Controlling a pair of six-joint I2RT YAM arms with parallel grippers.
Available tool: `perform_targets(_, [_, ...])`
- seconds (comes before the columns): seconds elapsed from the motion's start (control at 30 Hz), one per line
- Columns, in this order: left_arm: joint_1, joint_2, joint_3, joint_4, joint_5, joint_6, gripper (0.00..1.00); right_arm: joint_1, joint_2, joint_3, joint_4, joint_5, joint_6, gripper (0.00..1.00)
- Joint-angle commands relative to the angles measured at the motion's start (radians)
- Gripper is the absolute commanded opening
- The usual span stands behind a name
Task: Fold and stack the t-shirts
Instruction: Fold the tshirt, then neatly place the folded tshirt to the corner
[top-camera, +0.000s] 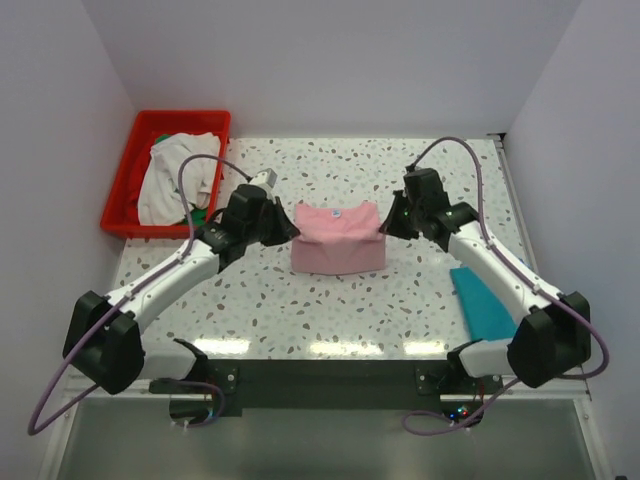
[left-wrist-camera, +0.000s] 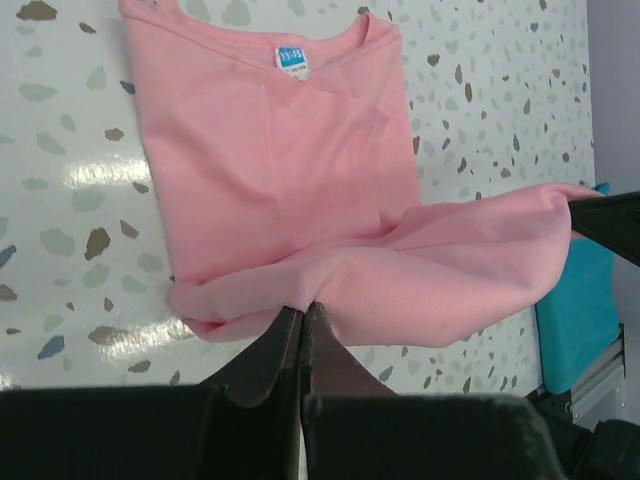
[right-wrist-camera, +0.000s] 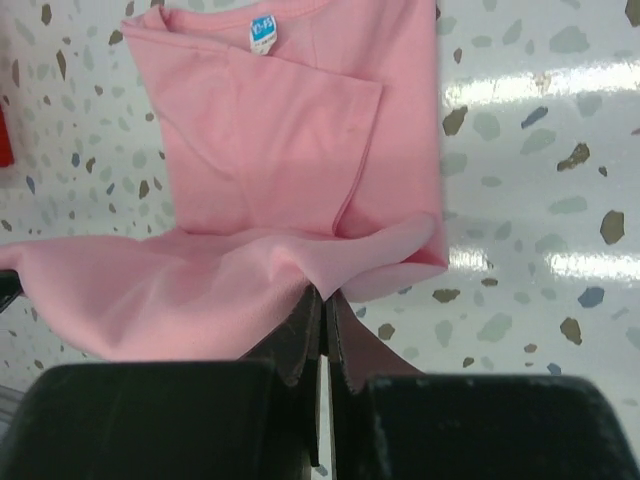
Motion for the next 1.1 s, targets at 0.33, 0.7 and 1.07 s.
perform_targets(0.33, [0.327,0.722,0.541,0.363,0.366,0.026,1.00,-0.263,0.792,0.734,0.067,-0.247,0.011,0.66])
perform_targets(0.7, [0.226,0.488,0.390,0.250,0.060,0.061,0.89,-0.203,0.580,0.477,0.102,-0.059,-0.070,0.68])
perform_targets(1.07, [-0.080,0.632,0.449,0.118,-0.083,0.157,0.21,-0.160,0.677,0.420,0.124,-0.038,-0.207,0.78])
